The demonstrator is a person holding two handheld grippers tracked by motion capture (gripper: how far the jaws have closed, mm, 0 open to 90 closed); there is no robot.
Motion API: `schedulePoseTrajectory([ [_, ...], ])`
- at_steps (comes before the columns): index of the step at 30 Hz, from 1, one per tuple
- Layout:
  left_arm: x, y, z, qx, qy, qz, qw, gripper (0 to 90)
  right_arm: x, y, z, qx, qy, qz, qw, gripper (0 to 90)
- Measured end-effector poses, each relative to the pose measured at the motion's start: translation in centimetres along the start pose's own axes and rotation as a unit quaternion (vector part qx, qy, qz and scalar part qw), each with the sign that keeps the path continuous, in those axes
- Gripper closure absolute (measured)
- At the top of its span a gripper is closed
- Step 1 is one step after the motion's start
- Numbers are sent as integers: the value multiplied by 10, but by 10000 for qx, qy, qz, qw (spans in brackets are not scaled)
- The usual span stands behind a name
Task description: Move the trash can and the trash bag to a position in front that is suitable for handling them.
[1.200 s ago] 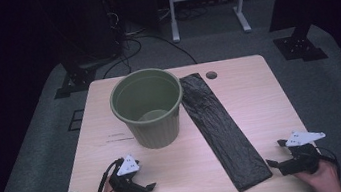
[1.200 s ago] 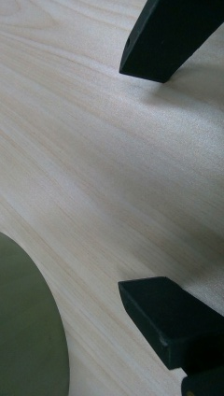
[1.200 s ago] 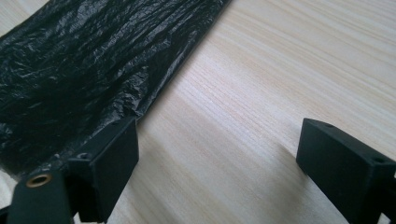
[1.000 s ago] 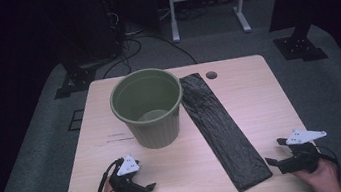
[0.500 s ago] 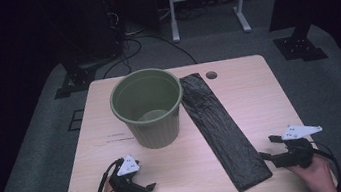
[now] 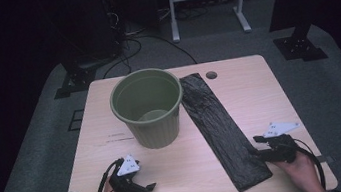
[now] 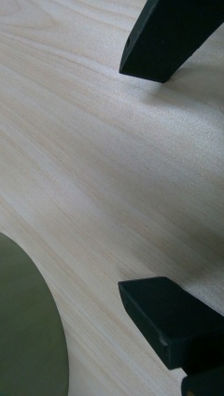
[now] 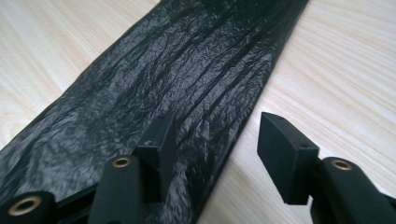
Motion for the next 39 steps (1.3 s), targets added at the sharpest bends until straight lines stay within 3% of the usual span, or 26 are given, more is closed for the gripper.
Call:
schedulePoseTrajectory([
  [5, 0, 0, 0, 3, 2, 1, 10000, 0, 6, -3, -1, 62, -55, -8, 10000, 517],
  [15, 0, 0, 0, 5, 1, 2, 10000, 0, 10, 4, -10, 432, -223, 109, 9988, 675],
  [21, 0, 0, 0, 6, 2, 3, 10000, 0, 9, 5, -10, 444, -152, 165, 9988, 882],
  [27, 0, 0, 0, 7, 2, 3, 10000, 0, 6, 6, -12, 467, -80, 152, 9988, 900],
  [35, 0, 0, 0, 6, 3, 1, 10000, 0, -13, 13, -22, 599, 50, 16, 9982, 900],
  [39, 0, 0, 0, 5, 4, -1, 10000, 0, -23, 21, -25, 598, 98, 87, 9981, 900],
])
Point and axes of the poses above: each handheld gripper's, and its own axes: x roughly forward along the jaws, y roughly out of its underside, z roughly to its left, the point moved 5 cm from there along x, roughly forward along the jaws, and after that the axes turned 12 degrees about -y, right-handed, at the moved point
